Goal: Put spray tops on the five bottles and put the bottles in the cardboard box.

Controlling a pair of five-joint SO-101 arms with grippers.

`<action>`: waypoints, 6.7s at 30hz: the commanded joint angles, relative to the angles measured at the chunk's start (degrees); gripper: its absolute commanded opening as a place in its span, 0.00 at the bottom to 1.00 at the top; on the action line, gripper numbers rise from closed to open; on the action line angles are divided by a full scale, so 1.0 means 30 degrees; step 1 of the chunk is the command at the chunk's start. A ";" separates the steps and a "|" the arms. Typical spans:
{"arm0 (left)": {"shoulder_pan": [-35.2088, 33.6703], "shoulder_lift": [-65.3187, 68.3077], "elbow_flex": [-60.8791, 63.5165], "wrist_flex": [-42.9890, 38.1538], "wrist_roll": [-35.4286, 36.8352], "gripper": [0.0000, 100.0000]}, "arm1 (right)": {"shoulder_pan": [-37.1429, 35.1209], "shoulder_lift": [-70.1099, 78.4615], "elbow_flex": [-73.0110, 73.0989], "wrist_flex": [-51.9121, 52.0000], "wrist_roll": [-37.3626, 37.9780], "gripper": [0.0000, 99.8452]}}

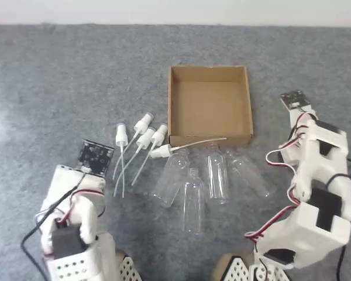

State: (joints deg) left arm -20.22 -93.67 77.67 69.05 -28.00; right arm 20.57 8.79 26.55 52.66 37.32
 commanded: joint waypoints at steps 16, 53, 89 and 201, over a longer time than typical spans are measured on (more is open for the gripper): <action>0.3663 3.0916 -2.0908 -0.0088 0.6154 0.10 | 0.0513 0.0220 -0.0703 -0.0190 0.0410 0.13; 0.3868 4.0908 -2.6007 -0.0117 0.8234 0.02 | 0.0777 -0.0044 -0.0821 0.1216 0.1114 0.25; 0.3985 1.6821 -1.5458 0.0264 0.9055 0.01 | 0.1245 -0.5319 0.3018 0.1128 0.1055 0.19; 1.0549 1.6645 -1.3348 -0.3018 1.5678 0.01 | -2.0586 -2.1612 1.4711 -1.6396 -1.1575 0.01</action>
State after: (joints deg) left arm 11.43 -43.74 37.14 59.74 20.35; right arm -43.34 -51.16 72.53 6.42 2.77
